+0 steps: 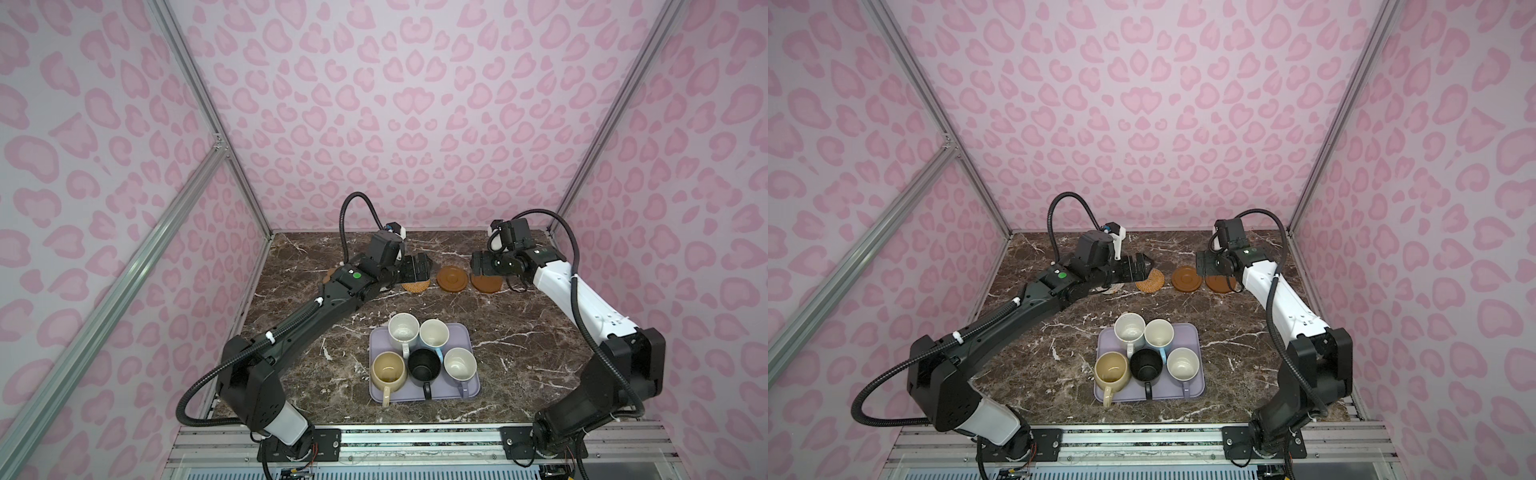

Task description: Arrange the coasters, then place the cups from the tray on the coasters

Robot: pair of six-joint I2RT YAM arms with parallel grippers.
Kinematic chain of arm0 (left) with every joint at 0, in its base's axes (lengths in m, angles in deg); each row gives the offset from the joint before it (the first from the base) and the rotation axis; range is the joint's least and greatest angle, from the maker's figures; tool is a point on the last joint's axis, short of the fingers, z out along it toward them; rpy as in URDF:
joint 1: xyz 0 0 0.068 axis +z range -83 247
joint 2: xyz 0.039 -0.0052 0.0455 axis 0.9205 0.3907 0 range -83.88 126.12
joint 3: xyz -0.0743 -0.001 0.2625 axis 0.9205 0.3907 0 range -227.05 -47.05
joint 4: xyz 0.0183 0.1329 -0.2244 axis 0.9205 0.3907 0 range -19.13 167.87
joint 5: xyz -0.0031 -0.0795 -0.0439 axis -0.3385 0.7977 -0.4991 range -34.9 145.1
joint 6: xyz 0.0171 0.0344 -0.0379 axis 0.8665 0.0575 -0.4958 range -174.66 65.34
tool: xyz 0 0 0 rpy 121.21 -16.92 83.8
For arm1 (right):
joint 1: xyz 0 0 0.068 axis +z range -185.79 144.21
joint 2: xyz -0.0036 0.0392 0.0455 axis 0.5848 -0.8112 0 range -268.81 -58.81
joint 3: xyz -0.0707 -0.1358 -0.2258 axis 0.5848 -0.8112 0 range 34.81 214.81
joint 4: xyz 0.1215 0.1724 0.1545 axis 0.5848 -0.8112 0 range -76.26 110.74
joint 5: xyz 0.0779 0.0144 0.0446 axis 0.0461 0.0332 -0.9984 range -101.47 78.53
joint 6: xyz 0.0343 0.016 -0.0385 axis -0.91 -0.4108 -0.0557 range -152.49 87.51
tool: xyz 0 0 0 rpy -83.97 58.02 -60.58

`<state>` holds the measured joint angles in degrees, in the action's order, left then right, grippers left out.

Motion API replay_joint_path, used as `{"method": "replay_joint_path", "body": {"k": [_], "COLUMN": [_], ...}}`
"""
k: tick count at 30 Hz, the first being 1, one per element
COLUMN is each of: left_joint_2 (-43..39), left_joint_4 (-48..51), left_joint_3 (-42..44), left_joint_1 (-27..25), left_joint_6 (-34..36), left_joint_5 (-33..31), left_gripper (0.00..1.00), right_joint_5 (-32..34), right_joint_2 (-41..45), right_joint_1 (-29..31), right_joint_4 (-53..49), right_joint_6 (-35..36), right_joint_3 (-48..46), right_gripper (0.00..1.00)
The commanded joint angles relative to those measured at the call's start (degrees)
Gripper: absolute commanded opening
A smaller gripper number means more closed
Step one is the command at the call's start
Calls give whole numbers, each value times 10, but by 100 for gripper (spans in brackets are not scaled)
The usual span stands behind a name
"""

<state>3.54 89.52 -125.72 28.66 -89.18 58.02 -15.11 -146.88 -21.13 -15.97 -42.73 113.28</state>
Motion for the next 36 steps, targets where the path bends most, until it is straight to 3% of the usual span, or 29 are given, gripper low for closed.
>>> {"method": "replay_joint_path", "body": {"k": [1,8,12,15,19,25,32,36], "left_joint_2": [-45,-137,-188,-225,-232,-175,-167,-140], "left_joint_4": [-13,7,3,1,56,193,222,223], "left_joint_3": [44,119,164,195,188,136,158,161], "left_joint_1": [0,3,9,12,14,11,-40,-71], "left_joint_6": [-10,-16,-21,-31,-46,-81,-128,-145], "left_joint_5": [-15,-46,-58,-80,-87,-23,-21,-26], "left_gripper": [98,98,97,96,97,99,91,80], "right_joint_5": [1,-24,-50,-115,-166,-142,-133,-133], "right_joint_2": [62,231,294,319,297,232,186,168], "right_joint_1": [13,14,10,13,48,134,193,195], "right_joint_4": [27,171,188,219,217,201,216,223], "right_joint_6": [9,8,13,8,9,42,56,49], "right_joint_3": [-63,-246,-292,-313,-303,-280,-278,-274], "right_gripper": [97,98,98,98,98,98,99,99]}}
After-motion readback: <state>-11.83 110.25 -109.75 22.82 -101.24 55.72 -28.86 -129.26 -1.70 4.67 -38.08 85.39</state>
